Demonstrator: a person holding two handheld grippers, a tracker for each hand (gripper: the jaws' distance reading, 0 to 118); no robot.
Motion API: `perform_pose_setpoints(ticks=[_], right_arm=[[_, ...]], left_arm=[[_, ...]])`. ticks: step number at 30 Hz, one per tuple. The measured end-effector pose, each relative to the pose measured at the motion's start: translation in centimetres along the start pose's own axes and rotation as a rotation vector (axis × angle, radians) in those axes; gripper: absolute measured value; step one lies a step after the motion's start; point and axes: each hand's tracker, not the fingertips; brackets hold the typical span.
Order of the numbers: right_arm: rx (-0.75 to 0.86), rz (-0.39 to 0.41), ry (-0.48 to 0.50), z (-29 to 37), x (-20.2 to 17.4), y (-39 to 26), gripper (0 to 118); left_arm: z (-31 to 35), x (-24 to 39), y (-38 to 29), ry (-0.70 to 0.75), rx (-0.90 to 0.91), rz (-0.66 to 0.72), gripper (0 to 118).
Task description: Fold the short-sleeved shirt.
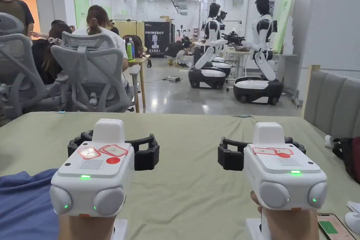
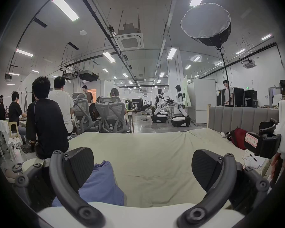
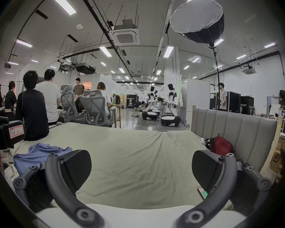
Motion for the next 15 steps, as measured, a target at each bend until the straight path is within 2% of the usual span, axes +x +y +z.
perform_pose_setpoints(ticks=[5, 12, 15], right_arm=[[-0.007, -0.001, 0.007, -0.25, -0.38, -0.37, 118], [-0.013, -0.043, -0.022, -0.51, -0.20, -0.51, 118], [-0.016, -0.023, -0.049, -0.49, -0.55, -0.50, 118]], left_arm=[[0.06, 0.20, 0.07, -0.002, 0.006, -0.006, 118], [-0.22, 0.35, -0.07, 0.017, -0.010, -0.012, 118], [-0.28, 0.61, -0.14, 0.022, -0.013, -0.021, 118]])
